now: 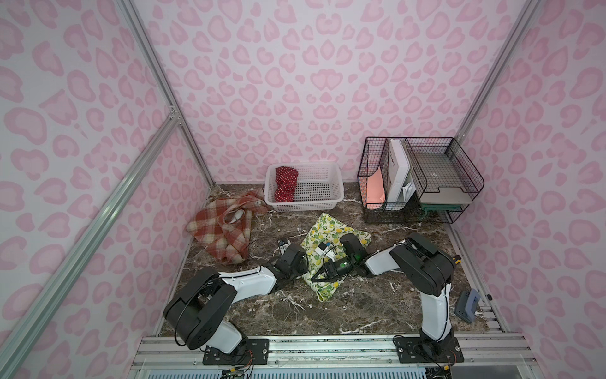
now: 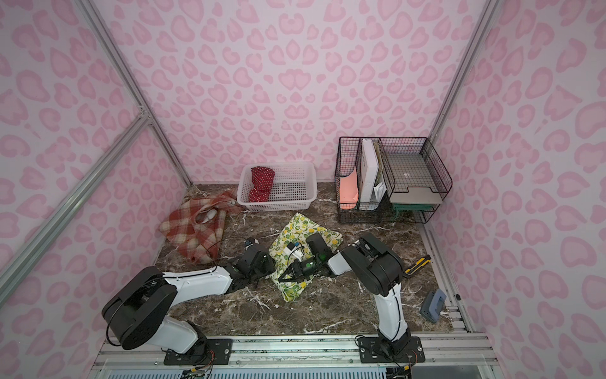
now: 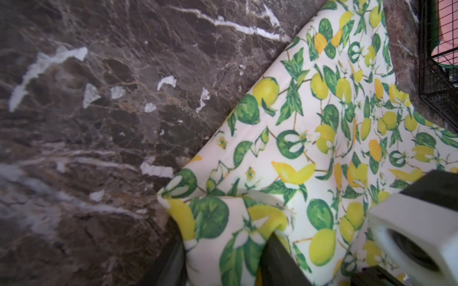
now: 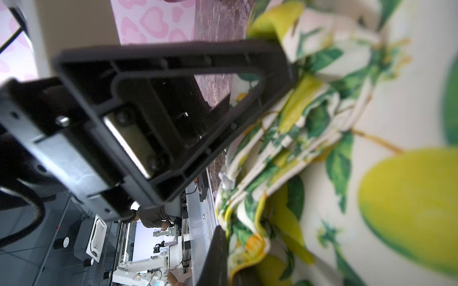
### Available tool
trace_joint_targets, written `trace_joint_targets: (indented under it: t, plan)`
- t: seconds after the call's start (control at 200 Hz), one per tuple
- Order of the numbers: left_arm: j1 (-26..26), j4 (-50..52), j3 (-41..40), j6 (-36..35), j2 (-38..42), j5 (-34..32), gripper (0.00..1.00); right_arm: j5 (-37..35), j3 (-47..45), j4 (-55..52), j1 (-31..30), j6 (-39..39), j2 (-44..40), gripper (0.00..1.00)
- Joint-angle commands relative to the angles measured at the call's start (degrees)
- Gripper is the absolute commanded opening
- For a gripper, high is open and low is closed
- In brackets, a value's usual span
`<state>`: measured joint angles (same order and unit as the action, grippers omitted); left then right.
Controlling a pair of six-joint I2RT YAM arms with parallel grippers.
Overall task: Roll up the skirts
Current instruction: Roll the skirt at the center of the board.
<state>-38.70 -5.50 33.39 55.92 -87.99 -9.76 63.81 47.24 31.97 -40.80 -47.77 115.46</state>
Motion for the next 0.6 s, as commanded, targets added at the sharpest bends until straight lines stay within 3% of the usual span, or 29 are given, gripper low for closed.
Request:
trace_joint_targets:
  t: [0.0,0.095,0.195,0.315,0.38,0.43,0.48,0.595]
  plan:
    - [0.0,12.4,0.9,-0.2,-2.3,3.0,0.30,1.8,-0.7,2.0,-0.2,-0.8,-0.9,0.00]
    - [0.0,12.2,2.7,-0.1,-4.1,2.7,0.09,1.8,-1.5,2.6,-0.6,-1.3,-2.0,0.00]
    - [0.0,12.5,4.9,-0.4,-6.0,2.6,0.00,1.7,-2.2,2.6,-1.0,-1.4,-2.8,0.00]
    - [0.0,13.2,7.0,-1.1,-7.1,2.5,0.00,1.4,-3.2,2.6,-1.9,-1.5,-3.2,0.00]
    - [0.0,15.0,8.2,-1.0,-6.9,1.8,0.00,0.3,-3.5,0.3,-2.0,-0.4,-3.8,0.14]
    - [0.0,16.0,8.6,-1.3,-6.3,1.5,0.00,-1.3,-3.8,-2.5,-2.0,1.3,-5.1,0.34]
    - [0.0,17.3,8.6,-1.4,-5.3,1.3,0.00,-4.3,-3.5,-8.1,-2.0,4.8,-7.4,0.46]
    - [0.0,21.0,8.1,-1.2,-3.0,1.7,0.00,-11.6,-3.3,-19.6,-2.1,11.6,-14.1,0.56]
